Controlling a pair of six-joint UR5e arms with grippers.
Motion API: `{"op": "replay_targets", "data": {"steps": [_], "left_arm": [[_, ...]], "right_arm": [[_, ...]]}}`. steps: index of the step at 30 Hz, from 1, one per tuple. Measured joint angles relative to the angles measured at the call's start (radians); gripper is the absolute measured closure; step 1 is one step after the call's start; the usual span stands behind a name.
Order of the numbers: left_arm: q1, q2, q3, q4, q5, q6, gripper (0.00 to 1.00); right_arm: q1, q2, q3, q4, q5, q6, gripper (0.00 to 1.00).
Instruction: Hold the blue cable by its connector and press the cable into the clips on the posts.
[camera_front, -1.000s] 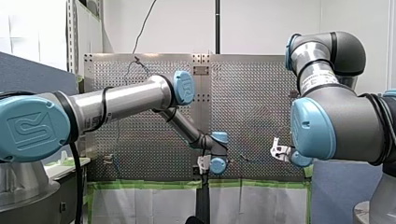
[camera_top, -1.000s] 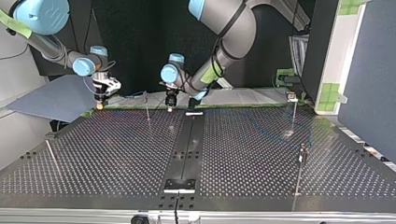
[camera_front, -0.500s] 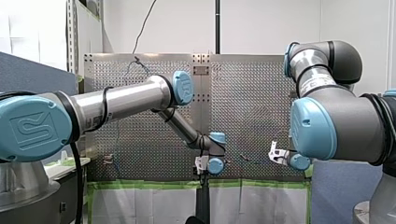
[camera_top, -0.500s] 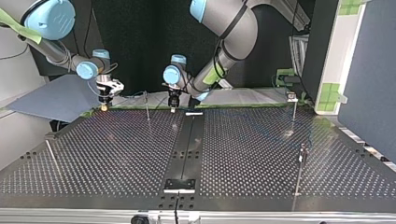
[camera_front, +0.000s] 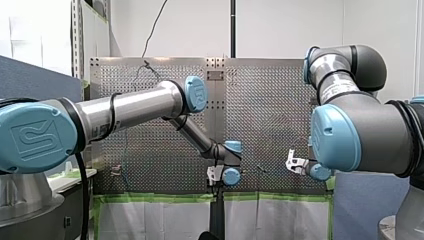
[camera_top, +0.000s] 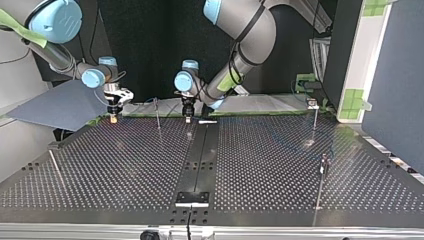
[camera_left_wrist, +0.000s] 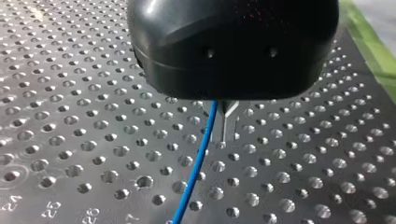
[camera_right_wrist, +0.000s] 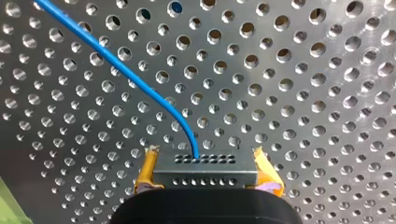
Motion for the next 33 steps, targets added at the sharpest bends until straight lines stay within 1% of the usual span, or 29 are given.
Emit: {"op": "replay_targets", "data": {"steps": [7, 16, 17, 18, 19, 20, 21, 22, 23, 24, 26, 28, 29, 31, 32, 33], "left_arm": [[0.001, 0.000, -0.003, 0.001, 0.003, 0.000, 1.00], [0.001, 0.000, 0.008, -0.001, 0.014, 0.000, 1.00], [0.001, 0.000, 0.007, -0.001, 0.018, 0.000, 0.96], [0.001, 0.000, 0.006, 0.000, 0.022, 0.000, 0.96], [0.000, 0.000, 0.004, 0.000, 0.025, 0.000, 0.75], [0.000, 0.001, 0.001, 0.000, 0.027, 0.001, 0.57], [-0.001, 0.001, -0.002, 0.000, 0.031, 0.003, 0.57], [-0.002, 0.002, -0.005, 0.000, 0.034, 0.005, 0.52], [-0.003, 0.003, -0.007, 0.000, 0.038, 0.006, 0.42], [-0.005, 0.003, -0.010, -0.001, 0.043, 0.007, 0.42], [-0.009, 0.004, -0.014, -0.007, 0.054, 0.009, 0.38], [-0.012, 0.005, -0.018, -0.018, 0.070, 0.010, 0.38], [-0.014, 0.006, -0.020, -0.024, 0.076, 0.011, 0.34], [-0.018, 0.013, -0.025, -0.039, 0.093, 0.018, 0.34], [-0.021, 0.017, -0.028, -0.048, 0.098, 0.022, 0.32], [-0.024, 0.023, -0.033, -0.057, 0.104, 0.028, 0.32]], "right_arm": [[0.001, 0.012, -0.015, 0.004, -0.016, 0.001, 1.00], [0.001, 0.013, -0.020, 0.006, -0.018, 0.000, 1.00], [0.001, 0.013, -0.021, 0.006, -0.018, -0.001, 1.00], [0.001, 0.013, -0.021, 0.007, -0.018, -0.001, 1.00], [0.001, 0.013, -0.021, 0.009, -0.018, -0.002, 1.00], [0.001, 0.013, -0.021, 0.010, -0.018, -0.002, 1.00], [0.001, 0.014, -0.021, 0.011, -0.018, -0.002, 1.00], [0.001, 0.014, -0.021, 0.012, -0.018, -0.003, 1.00], [0.001, 0.014, -0.022, 0.013, -0.018, -0.003, 1.00], [0.002, 0.014, -0.022, 0.014, -0.018, -0.003, 1.00], [0.002, 0.014, -0.022, 0.015, -0.018, -0.003, 1.00], [0.002, 0.014, -0.023, 0.015, -0.018, -0.004, 1.00], [0.002, 0.014, -0.023, 0.016, -0.018, -0.004, 1.00], [0.002, 0.014, -0.023, 0.019, -0.018, -0.004, 1.00], [0.002, 0.014, -0.023, 0.021, -0.018, -0.004, 1.00], [0.002, 0.014, -0.024, 0.023, -0.018, -0.005, 1.00]]}}
